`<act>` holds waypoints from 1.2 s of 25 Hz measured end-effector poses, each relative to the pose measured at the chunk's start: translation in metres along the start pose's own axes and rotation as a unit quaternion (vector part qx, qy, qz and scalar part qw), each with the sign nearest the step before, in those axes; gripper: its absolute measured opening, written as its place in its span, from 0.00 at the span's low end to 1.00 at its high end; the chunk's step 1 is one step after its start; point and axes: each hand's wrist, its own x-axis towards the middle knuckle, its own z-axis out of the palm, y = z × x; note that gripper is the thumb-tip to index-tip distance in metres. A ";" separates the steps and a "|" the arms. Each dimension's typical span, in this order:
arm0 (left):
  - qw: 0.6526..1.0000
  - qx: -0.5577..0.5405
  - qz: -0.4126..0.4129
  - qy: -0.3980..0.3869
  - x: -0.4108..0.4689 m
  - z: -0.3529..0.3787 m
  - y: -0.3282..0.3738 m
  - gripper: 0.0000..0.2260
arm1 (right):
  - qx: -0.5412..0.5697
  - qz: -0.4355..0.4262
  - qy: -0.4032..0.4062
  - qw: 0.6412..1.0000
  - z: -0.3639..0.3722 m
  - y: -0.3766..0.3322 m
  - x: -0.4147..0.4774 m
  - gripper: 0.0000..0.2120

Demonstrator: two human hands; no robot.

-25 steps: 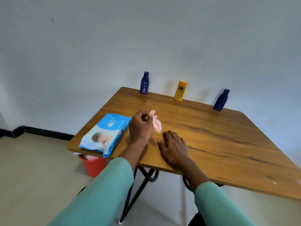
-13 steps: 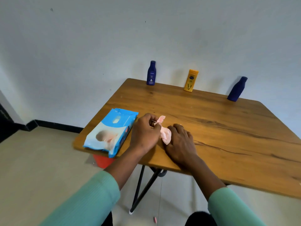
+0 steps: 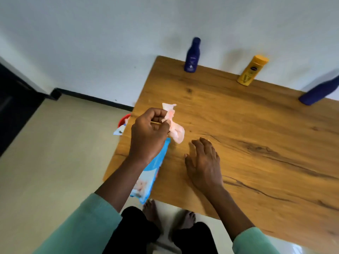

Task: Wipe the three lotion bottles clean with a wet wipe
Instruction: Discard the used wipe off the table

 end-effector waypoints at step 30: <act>0.890 0.412 0.022 -0.194 0.403 -0.112 -0.544 0.15 | -0.058 0.178 -0.187 0.964 0.544 -0.135 0.279 0.42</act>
